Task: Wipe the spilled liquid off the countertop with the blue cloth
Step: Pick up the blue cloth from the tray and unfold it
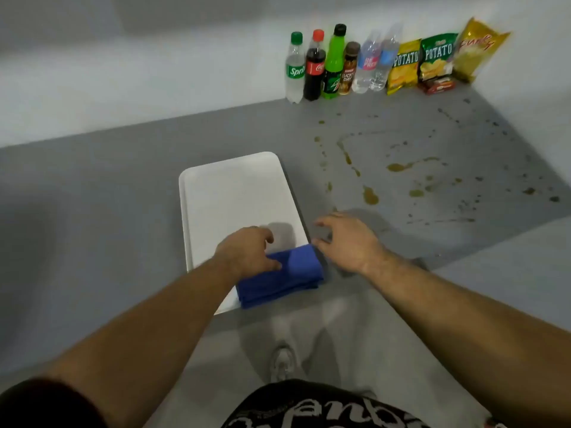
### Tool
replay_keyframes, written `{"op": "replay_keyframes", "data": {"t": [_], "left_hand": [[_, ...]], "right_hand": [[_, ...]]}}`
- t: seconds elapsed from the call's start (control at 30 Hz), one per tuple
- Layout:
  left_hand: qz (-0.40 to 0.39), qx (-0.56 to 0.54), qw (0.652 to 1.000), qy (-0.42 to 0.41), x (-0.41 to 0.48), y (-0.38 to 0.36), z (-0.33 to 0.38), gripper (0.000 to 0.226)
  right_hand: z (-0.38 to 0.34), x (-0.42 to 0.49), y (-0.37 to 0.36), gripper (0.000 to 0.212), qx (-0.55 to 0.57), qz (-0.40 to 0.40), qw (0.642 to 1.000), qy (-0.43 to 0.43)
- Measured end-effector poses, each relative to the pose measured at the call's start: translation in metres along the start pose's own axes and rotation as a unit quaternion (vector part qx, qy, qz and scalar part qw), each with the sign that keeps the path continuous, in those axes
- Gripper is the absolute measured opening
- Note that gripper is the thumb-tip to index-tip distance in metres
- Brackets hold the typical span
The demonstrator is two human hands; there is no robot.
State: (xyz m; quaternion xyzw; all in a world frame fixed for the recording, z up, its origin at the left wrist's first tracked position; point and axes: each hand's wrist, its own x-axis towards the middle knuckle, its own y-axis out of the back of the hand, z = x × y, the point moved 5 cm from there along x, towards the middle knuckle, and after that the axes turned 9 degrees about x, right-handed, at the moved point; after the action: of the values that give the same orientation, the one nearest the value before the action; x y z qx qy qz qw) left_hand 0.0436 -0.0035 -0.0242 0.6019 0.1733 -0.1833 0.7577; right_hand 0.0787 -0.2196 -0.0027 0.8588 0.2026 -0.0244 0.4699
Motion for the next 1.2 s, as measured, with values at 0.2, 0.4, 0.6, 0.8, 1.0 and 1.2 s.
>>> {"op": "replay_keyframes", "data": {"t": [0.2, 0.4, 0.6, 0.8, 1.0, 1.2], "left_hand": [[-0.039, 0.017, 0.999, 0.001, 0.001, -0.021, -0.006, 0.028], [-0.028, -0.016, 0.997, -0.066, 0.002, -0.016, -0.003, 0.01], [-0.027, -0.095, 0.987, -0.124, 0.007, 0.001, 0.003, 0.013], [-0.001, -0.197, 0.974, -0.115, 0.021, 0.03, 0.026, 0.01], [-0.058, -0.312, 0.938, -0.141, 0.031, 0.058, 0.057, 0.018], [0.02, -0.332, 0.936, -0.112, 0.038, 0.058, 0.11, 0.02]], "right_hand": [[-0.004, -0.004, -0.04, 0.044, -0.018, -0.059, 0.998, -0.013], [0.003, 0.001, -0.048, 0.01, -0.009, -0.042, 0.999, -0.013], [0.012, -0.01, -0.03, 0.009, 0.134, 0.016, 0.99, -0.044], [0.03, -0.025, 0.017, 0.014, 0.306, 0.09, 0.943, -0.096], [0.054, -0.044, 0.069, 0.013, 0.424, 0.209, 0.876, -0.1], [0.083, -0.062, 0.085, 0.009, 0.603, 0.226, 0.757, -0.108]]}}
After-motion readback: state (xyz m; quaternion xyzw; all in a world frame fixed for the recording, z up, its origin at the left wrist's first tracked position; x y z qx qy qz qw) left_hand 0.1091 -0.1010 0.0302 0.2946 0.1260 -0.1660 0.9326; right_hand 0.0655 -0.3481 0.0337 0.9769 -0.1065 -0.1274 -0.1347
